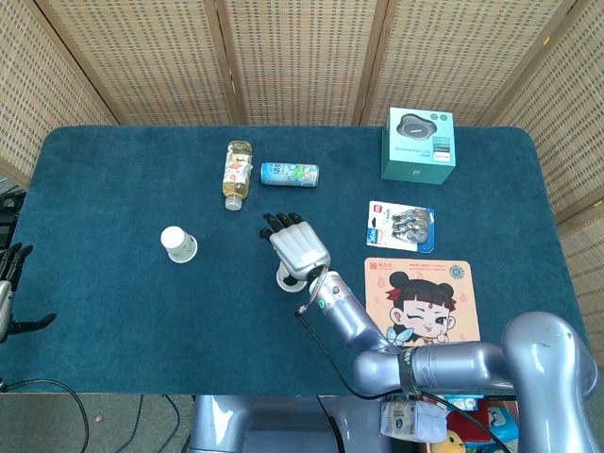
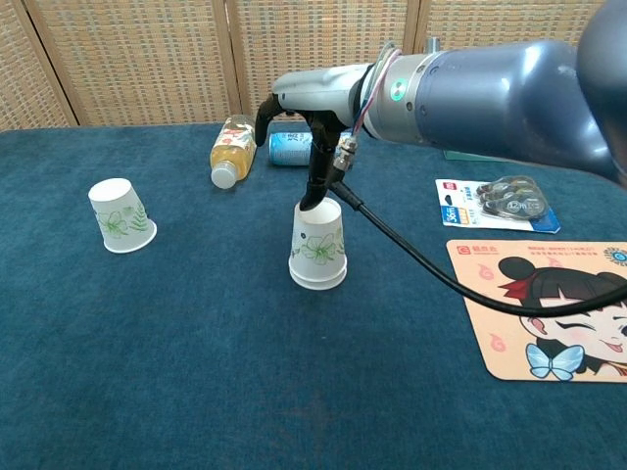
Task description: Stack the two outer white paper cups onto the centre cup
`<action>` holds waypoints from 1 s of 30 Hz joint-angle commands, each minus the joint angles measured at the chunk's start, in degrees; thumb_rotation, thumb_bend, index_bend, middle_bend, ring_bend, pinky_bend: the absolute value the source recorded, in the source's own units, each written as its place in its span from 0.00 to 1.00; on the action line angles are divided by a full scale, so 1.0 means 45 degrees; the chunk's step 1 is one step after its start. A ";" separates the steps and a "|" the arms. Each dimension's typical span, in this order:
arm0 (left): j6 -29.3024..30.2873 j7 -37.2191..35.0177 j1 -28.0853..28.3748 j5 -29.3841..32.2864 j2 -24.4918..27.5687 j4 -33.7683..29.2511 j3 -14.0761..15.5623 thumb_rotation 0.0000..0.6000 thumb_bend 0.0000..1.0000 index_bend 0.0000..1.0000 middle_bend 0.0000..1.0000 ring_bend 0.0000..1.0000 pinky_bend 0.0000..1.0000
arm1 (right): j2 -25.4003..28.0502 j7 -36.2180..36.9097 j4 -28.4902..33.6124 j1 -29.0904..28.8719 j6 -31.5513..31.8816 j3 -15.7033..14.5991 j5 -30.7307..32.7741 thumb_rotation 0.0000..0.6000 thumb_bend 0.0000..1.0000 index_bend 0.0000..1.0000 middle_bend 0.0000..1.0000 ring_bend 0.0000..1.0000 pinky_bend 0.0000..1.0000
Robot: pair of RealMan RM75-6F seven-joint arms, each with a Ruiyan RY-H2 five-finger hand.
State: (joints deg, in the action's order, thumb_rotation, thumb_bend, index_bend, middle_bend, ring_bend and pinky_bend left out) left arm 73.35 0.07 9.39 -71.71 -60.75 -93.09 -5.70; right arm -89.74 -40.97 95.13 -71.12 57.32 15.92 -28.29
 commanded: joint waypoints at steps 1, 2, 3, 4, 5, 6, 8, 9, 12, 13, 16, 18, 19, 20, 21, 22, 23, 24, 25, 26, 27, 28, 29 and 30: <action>-0.0005 0.0000 -0.0007 -0.0001 0.0009 -0.0005 0.0014 1.00 0.04 0.00 0.00 0.00 0.00 | -0.0004 0.0094 0.0017 0.0047 0.0041 -0.0031 -0.0198 1.00 0.00 0.19 0.03 0.00 0.01; -0.0008 -0.0003 -0.0007 0.0000 0.0009 -0.0003 0.0016 1.00 0.03 0.00 0.00 0.00 0.00 | 0.0014 0.0117 0.0046 0.0062 0.0049 -0.0037 -0.0219 1.00 0.00 0.19 0.03 0.00 0.01; -0.0009 -0.0005 -0.0009 0.0006 0.0008 0.0006 0.0018 1.00 0.04 0.00 0.00 0.00 0.00 | 0.0048 0.0150 0.0089 0.0083 0.0058 -0.0033 -0.0233 1.00 0.00 0.19 0.02 0.00 0.01; -0.0008 -0.0009 -0.0011 0.0013 0.0005 0.0014 0.0017 1.00 0.04 0.00 0.00 0.00 0.00 | 0.0097 0.0174 0.0139 0.0109 0.0085 -0.0035 -0.0267 1.00 0.00 0.19 0.02 0.00 0.00; -0.0016 -0.0015 -0.0006 0.0022 0.0001 0.0027 0.0013 1.00 0.04 0.00 0.00 0.00 0.00 | 0.0206 0.0189 0.0243 0.0163 0.0146 -0.0064 -0.0359 1.00 0.00 0.19 0.02 0.00 0.00; -0.0030 -0.0015 0.0002 0.0033 -0.0001 0.0036 0.0009 1.00 0.04 0.00 0.00 0.00 0.00 | 0.0306 0.0203 0.0333 0.0218 0.0193 -0.0099 -0.0445 1.00 0.00 0.19 0.01 0.00 0.00; -0.0095 -0.0013 0.0021 0.0071 -0.0025 0.0090 0.0017 1.00 0.04 0.00 0.00 0.00 0.00 | 0.0755 0.0392 0.0776 0.0539 0.0369 -0.0265 -0.0888 1.00 0.00 0.19 0.01 0.00 0.00; -0.0122 -0.0019 0.0030 0.0085 -0.0036 0.0116 0.0018 1.00 0.04 0.00 0.00 0.00 0.00 | 0.0980 0.0523 0.0983 0.0732 0.0460 -0.0369 -0.1143 1.00 0.00 0.19 0.01 0.00 0.00; -0.0258 -0.0066 0.0087 0.0174 -0.0109 0.0275 -0.0001 1.00 0.04 0.00 0.00 0.00 0.00 | 0.2063 0.1361 0.1787 0.1866 0.0985 -0.1124 -0.3027 1.00 0.00 0.19 0.00 0.00 0.00; -0.0292 -0.0068 0.0108 0.0195 -0.0132 0.0318 -0.0011 1.00 0.04 0.00 0.00 0.00 0.00 | 0.2388 0.1647 0.1918 0.2261 0.1219 -0.1433 -0.3772 1.00 0.00 0.19 0.00 0.00 0.00; -0.0420 -0.0034 0.0227 0.0289 -0.0274 0.0540 -0.0085 1.00 0.04 0.00 0.00 0.00 0.00 | 0.3667 0.3125 0.2000 0.4061 0.2520 -0.2953 -0.7097 1.00 0.00 0.13 0.00 0.00 0.00; -0.0559 0.0047 0.0352 0.0400 -0.0383 0.0711 -0.0161 1.00 0.05 0.00 0.00 0.00 0.00 | 0.4351 0.4196 0.1702 0.5178 0.3500 -0.3878 -0.8883 1.00 0.00 0.07 0.00 0.00 0.00; -0.0616 0.0090 0.0417 0.0444 -0.0442 0.0796 -0.0202 1.00 0.05 0.00 0.00 0.00 0.00 | 0.4535 0.4598 0.1506 0.5546 0.3867 -0.4170 -0.9508 1.00 0.00 0.05 0.00 0.00 0.00; -0.0722 0.0154 0.0520 0.0501 -0.0514 0.0908 -0.0255 1.00 0.05 0.00 0.00 0.00 0.00 | 0.4759 0.5141 0.1092 0.6156 0.4563 -0.4585 -1.0344 1.00 0.00 0.02 0.00 0.00 0.00; -0.0802 0.0194 0.0593 0.0533 -0.0550 0.0972 -0.0288 1.00 0.05 0.00 0.00 0.00 0.00 | 0.4856 0.5440 0.0733 0.6571 0.5064 -0.4843 -1.0839 1.00 0.00 0.01 0.00 0.00 0.00; -0.0931 0.0266 0.0705 0.0594 -0.0589 0.1061 -0.0340 1.00 0.05 0.00 0.00 0.00 0.00 | 0.4941 0.5826 0.0172 0.7160 0.5739 -0.5190 -1.1433 1.00 0.00 0.00 0.00 0.00 0.00; -0.1010 0.0323 0.0778 0.0639 -0.0608 0.1110 -0.0377 1.00 0.05 0.00 0.00 0.00 0.00 | 0.4963 0.6040 -0.0195 0.7519 0.6131 -0.5351 -1.1691 1.00 0.00 0.00 0.00 0.00 0.00; -0.1106 0.0428 0.0907 0.0684 -0.0641 0.1193 -0.0451 1.00 0.05 0.00 0.00 0.00 0.00 | 0.4943 0.6405 -0.0674 0.7971 0.6610 -0.5518 -1.2023 1.00 0.00 0.00 0.00 0.00 0.00; -0.1176 0.0512 0.1009 0.0695 -0.0666 0.1258 -0.0502 1.00 0.05 0.00 0.00 0.00 0.00 | 0.4932 0.6658 -0.0971 0.8288 0.6911 -0.5607 -1.2141 1.00 0.00 0.00 0.00 0.00 0.00; -0.1287 0.0612 0.1159 0.0699 -0.0704 0.1355 -0.0569 1.00 0.05 0.00 0.00 0.00 0.00 | 0.4883 0.6985 -0.1367 0.8720 0.7324 -0.5673 -1.2257 1.00 0.00 0.00 0.00 0.00 0.00; -0.1411 0.0681 0.1343 0.0652 -0.0752 0.1474 -0.0646 1.00 0.05 0.00 0.00 0.00 0.00 | 0.4773 0.7289 -0.1720 0.9115 0.7722 -0.5680 -1.2352 1.00 0.00 0.00 0.00 0.00 0.00; -0.1525 0.0702 0.1485 0.0612 -0.0790 0.1560 -0.0700 1.00 0.05 0.00 0.00 0.00 0.00 | 0.4688 0.7458 -0.1933 0.9329 0.7932 -0.5672 -1.2432 1.00 0.00 0.00 0.00 0.00 0.00; -0.1653 0.0702 0.1631 0.0571 -0.0828 0.1653 -0.0755 1.00 0.05 0.00 0.00 0.00 0.00 | 0.4600 0.7600 -0.2136 0.9563 0.8151 -0.5669 -1.2481 1.00 0.00 0.00 0.00 0.00 0.00; -0.1897 0.0671 0.1872 0.0502 -0.0895 0.1820 -0.0828 1.00 0.05 0.00 0.00 0.00 0.00 | 0.4457 0.7714 -0.2423 0.9887 0.8462 -0.5644 -1.2549 1.00 0.00 0.00 0.00 0.00 0.00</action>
State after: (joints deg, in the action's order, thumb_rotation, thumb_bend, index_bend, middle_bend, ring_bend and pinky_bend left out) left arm 66.06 2.97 16.55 -69.03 -64.30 -85.87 -8.83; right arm -69.61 -9.32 88.24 -30.78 91.36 -7.70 -82.29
